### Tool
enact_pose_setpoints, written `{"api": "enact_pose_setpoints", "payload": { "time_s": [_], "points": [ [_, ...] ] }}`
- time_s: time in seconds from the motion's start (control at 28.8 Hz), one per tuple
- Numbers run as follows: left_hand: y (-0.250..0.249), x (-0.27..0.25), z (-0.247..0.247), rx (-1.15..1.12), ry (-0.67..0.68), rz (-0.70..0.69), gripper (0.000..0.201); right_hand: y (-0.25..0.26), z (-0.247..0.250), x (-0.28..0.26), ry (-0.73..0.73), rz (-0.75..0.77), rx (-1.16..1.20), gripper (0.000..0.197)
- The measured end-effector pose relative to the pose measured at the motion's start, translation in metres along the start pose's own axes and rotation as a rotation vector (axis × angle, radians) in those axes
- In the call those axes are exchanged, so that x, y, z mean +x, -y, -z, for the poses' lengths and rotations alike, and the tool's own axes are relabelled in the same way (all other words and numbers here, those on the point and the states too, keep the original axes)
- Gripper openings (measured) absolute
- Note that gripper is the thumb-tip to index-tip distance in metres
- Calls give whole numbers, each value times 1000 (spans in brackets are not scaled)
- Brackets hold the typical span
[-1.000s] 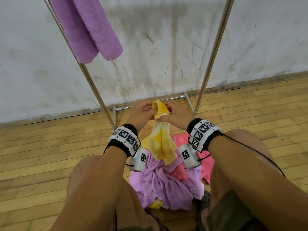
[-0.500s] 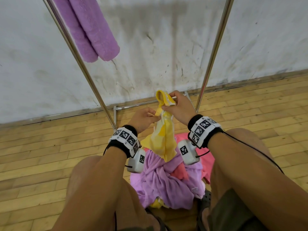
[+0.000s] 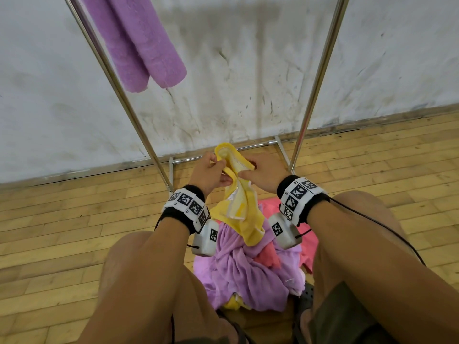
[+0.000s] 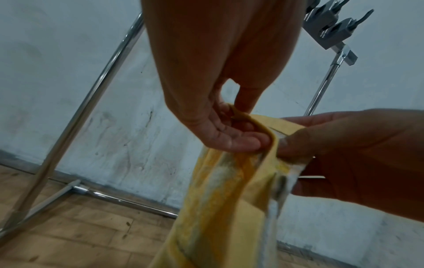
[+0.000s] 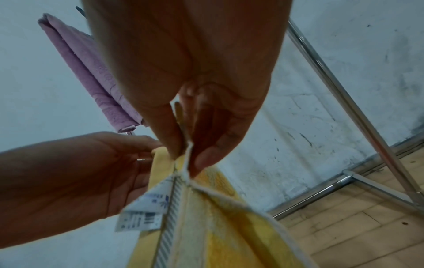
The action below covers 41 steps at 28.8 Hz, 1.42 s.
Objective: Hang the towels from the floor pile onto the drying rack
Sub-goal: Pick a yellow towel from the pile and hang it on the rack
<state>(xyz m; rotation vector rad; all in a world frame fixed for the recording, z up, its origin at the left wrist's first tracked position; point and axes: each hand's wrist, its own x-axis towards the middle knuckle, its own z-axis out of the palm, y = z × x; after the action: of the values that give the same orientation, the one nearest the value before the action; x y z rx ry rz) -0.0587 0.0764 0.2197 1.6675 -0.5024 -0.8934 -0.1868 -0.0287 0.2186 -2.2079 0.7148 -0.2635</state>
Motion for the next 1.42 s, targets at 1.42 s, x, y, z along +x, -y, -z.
{"api": "enact_pose_setpoints", "payload": {
  "time_s": [1.42],
  "points": [
    [-12,-9,7,-346,27,-115,30,14,-7,-7,63,-38,47,28]
  ]
}}
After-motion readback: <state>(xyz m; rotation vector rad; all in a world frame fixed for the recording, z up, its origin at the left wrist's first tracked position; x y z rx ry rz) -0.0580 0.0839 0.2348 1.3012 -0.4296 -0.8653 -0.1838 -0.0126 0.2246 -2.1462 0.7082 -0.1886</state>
